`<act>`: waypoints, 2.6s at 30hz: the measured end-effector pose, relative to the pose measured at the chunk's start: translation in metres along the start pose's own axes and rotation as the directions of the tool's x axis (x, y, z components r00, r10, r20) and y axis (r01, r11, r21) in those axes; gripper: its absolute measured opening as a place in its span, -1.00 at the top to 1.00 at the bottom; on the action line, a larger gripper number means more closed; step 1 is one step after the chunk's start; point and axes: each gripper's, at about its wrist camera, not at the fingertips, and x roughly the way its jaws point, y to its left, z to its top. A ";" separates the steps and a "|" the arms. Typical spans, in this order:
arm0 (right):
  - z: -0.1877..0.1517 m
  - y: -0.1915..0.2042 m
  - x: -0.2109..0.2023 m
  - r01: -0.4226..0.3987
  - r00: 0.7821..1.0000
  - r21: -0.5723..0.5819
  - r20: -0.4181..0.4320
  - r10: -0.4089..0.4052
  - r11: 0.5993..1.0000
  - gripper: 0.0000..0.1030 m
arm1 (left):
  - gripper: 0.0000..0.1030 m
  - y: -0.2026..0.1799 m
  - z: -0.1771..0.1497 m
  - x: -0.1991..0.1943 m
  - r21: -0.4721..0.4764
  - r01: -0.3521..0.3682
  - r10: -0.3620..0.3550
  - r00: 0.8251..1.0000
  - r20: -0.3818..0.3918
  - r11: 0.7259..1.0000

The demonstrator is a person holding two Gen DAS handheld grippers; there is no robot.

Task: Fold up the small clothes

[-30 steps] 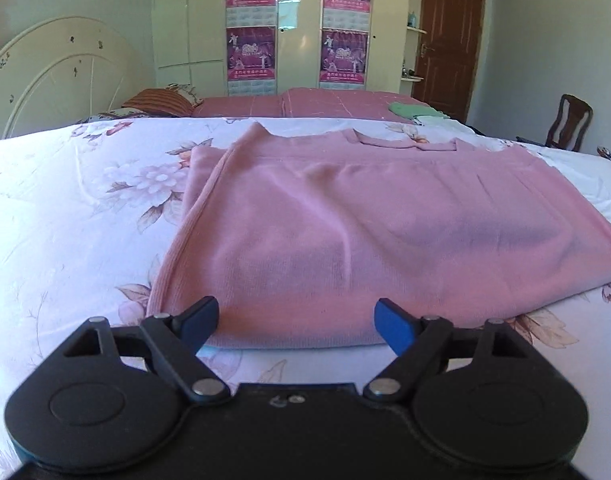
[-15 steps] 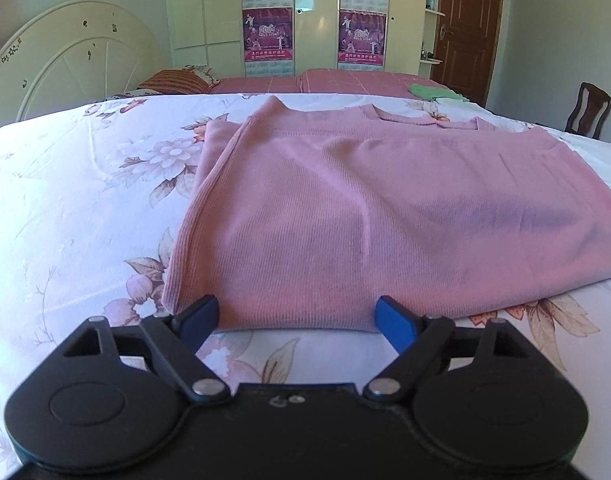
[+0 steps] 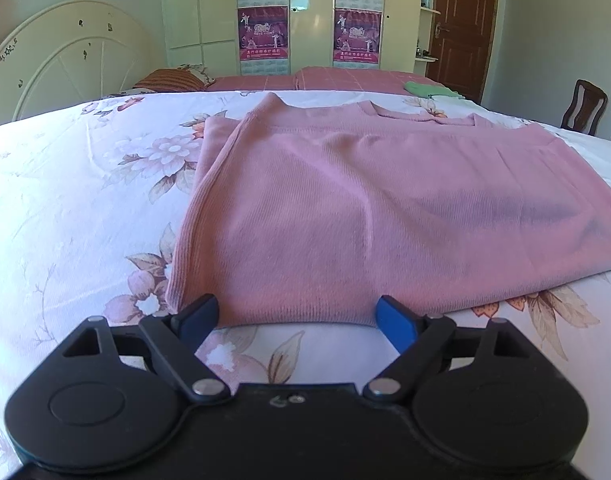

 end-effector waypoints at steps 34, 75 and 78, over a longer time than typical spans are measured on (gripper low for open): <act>0.075 0.084 0.017 -0.345 0.934 0.199 0.169 0.315 0.917 0.96 | -0.50 0.079 0.007 0.040 -0.848 0.258 -0.078 0.965 0.250 0.464; 0.094 0.126 0.079 -0.349 0.937 0.201 0.072 0.342 0.915 1.00 | 0.75 0.094 0.005 0.040 -0.817 0.286 -0.133 0.958 0.253 0.502; 0.094 0.118 0.082 -0.387 0.922 0.237 0.073 0.381 0.891 1.00 | 0.75 0.083 0.027 0.031 -0.779 0.226 -0.111 0.974 0.199 0.585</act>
